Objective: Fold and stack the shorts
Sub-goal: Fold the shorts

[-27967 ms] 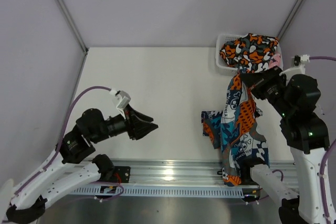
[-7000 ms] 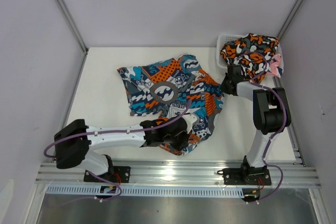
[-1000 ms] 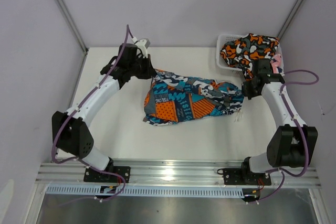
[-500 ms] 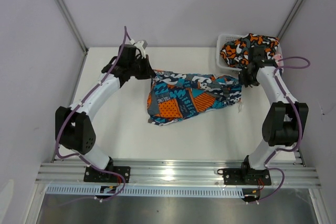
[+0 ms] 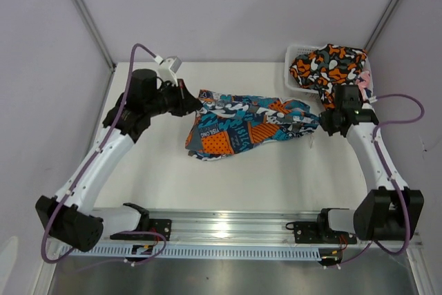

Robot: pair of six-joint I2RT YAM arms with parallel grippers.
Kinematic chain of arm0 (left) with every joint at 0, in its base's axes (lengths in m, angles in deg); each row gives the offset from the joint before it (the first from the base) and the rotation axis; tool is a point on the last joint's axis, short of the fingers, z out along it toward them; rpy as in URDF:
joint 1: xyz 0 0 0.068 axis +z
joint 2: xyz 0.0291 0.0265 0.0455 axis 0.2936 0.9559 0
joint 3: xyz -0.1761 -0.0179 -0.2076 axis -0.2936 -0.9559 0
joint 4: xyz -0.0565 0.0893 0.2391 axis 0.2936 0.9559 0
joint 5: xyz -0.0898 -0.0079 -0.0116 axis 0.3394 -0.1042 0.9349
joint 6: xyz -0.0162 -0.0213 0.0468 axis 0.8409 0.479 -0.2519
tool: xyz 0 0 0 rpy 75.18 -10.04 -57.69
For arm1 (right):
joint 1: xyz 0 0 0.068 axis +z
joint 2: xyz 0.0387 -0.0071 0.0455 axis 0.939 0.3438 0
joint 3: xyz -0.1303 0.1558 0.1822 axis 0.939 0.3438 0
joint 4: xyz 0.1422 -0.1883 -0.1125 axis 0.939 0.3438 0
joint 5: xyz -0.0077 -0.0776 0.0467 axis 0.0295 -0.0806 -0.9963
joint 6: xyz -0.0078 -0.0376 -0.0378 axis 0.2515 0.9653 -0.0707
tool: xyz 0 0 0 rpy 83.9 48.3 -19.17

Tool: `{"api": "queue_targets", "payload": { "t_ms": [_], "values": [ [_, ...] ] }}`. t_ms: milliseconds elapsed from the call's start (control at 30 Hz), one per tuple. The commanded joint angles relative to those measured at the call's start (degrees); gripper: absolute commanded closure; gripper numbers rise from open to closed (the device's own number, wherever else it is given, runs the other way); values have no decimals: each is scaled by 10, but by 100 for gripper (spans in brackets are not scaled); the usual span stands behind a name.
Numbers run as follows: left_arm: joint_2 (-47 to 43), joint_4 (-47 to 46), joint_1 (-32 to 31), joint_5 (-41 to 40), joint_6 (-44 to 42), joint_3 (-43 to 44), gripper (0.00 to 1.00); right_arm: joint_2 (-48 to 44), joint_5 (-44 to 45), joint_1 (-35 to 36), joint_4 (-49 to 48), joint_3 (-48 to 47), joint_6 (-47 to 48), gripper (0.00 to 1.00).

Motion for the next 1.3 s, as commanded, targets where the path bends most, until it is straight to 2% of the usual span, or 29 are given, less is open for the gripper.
{"api": "queue_targets", "payload": {
  "t_ms": [0, 233, 400, 533, 867, 1033, 1267],
  "values": [
    [-41, 27, -5, 20, 5, -29, 100, -53, 22, -1, -18, 52, 2, 100],
    [-115, 7, -16, 48, 25, -138, 100, -126, 26, -1, -1, 115, 7, 100],
    [-138, 5, -25, 49, 33, -159, 100, -166, 28, -1, -7, 143, 10, 100],
    [-117, -9, -25, 46, 33, -154, 100, -168, 28, -1, -14, 146, 6, 100],
    [18, -37, -4, 13, 14, -76, 100, -66, 35, -1, -28, 71, 11, 100],
    [78, -47, 18, 24, 10, -18, 100, 1, 31, -1, -39, 28, 11, 100],
    [149, -82, 45, 46, 24, 14, 100, 83, 27, -1, -45, -49, 12, 100]
  ]
}}
